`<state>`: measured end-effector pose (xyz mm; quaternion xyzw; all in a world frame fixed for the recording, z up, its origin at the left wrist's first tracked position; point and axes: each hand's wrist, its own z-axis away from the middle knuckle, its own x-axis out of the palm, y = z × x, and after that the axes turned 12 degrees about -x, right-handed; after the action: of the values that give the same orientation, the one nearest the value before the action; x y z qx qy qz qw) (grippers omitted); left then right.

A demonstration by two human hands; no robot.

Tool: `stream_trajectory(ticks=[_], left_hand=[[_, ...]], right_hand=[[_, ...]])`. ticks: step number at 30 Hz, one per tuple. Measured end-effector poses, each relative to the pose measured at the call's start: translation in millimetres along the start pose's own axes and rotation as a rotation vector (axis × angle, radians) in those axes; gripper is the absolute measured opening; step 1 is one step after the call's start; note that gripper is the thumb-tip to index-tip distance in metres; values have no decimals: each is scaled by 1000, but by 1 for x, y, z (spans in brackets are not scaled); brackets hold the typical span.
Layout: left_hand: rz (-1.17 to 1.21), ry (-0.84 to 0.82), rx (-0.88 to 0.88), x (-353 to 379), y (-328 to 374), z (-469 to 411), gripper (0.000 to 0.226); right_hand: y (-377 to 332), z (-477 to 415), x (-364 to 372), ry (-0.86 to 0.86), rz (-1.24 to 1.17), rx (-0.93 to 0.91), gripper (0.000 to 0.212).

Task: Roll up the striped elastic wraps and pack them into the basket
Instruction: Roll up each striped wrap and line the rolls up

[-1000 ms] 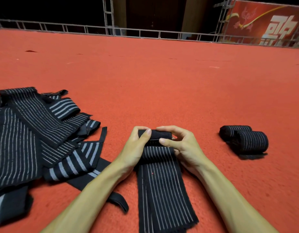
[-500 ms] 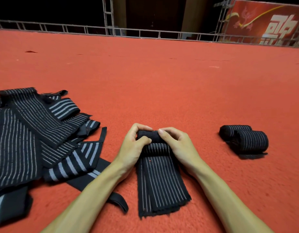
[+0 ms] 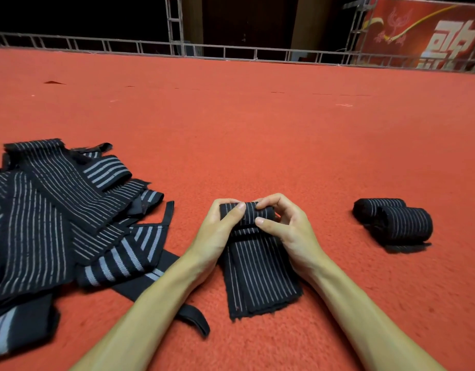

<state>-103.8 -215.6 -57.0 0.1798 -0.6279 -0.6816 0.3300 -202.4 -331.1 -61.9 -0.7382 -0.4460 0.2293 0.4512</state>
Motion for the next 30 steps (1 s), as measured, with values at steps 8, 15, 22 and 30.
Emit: stream_trajectory(ticks=[8, 15, 22, 30], left_hand=[[193, 270, 46, -4, 3, -6, 18], [451, 342, -44, -20, 9, -10, 28], [346, 75, 34, -24, 19, -2, 14], [106, -279, 68, -15, 10, 7, 25]], right_hand=[[3, 0, 6, -86, 427, 125, 38], [-3, 1, 6, -241, 275, 175, 43], [-11, -1, 2, -144, 299, 78, 45], [-6, -4, -3, 29, 363, 0, 78]])
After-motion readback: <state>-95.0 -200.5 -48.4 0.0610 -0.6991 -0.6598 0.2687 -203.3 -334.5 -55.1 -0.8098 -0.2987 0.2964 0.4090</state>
